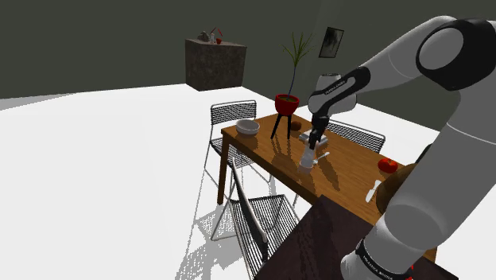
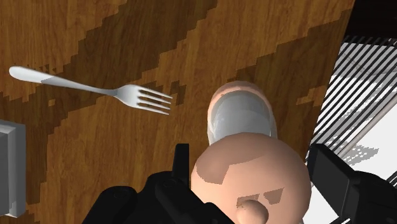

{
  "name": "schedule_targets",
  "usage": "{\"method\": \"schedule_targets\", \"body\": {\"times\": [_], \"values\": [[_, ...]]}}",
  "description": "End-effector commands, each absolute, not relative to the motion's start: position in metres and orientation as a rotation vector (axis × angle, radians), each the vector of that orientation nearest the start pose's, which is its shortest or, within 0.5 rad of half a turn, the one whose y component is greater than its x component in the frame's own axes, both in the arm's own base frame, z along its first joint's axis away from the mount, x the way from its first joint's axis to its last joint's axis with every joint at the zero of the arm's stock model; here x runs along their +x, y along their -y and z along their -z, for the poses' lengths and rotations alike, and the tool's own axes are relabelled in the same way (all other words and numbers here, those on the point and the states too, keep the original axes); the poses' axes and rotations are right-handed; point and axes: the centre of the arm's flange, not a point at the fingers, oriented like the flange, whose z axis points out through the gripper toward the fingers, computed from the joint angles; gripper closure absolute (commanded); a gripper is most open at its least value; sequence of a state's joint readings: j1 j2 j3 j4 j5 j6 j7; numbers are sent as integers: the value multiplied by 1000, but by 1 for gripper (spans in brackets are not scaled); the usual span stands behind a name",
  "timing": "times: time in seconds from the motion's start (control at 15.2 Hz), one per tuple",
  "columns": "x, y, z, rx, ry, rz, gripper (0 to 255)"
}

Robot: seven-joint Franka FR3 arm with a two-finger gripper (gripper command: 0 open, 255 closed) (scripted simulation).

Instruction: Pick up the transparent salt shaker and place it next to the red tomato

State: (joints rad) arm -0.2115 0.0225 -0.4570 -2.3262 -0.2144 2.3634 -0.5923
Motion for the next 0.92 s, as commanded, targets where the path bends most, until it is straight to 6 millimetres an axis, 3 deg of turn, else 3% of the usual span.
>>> {"method": "schedule_targets", "body": {"times": [0.0, 0.86], "values": [[400, 319, -342, -3276, 124, -135, 255], [400, 319, -411, -3276, 124, -135, 255]]}}
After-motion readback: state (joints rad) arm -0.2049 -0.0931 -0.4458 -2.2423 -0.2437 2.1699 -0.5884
